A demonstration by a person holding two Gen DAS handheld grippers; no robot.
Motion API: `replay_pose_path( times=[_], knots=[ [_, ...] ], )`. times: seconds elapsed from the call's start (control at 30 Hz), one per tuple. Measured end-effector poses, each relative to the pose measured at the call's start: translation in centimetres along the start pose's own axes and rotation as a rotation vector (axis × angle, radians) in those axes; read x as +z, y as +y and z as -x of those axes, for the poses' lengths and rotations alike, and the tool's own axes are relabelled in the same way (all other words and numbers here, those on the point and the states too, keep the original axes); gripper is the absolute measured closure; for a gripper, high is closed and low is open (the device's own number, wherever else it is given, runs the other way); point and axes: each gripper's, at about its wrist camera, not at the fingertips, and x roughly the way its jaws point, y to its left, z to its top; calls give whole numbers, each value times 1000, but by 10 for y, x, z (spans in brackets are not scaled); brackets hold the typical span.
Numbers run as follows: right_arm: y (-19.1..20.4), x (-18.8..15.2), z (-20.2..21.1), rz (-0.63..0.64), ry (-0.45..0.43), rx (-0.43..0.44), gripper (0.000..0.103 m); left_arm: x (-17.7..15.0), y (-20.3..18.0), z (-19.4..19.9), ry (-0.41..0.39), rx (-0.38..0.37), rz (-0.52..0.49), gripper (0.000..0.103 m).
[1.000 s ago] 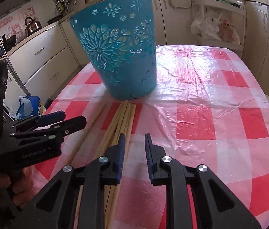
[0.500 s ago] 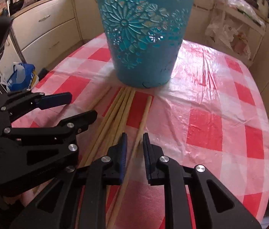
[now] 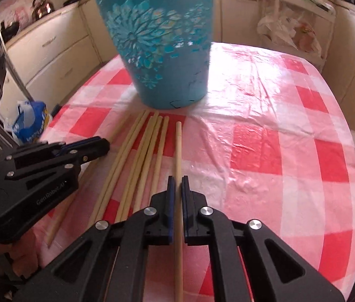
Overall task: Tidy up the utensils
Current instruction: 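Lift the stick with the right gripper above the teal cup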
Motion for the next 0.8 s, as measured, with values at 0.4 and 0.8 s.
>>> replay_pose_path(
  times=[0.4,0.8],
  knots=[
    [-13,-26,86,-183,-400,0,97,-1,16,101,-406,-44,102,98],
    [-1,20,142,-148,-671,21,97,65,36,157,-614,-168,142,98]
  ],
)
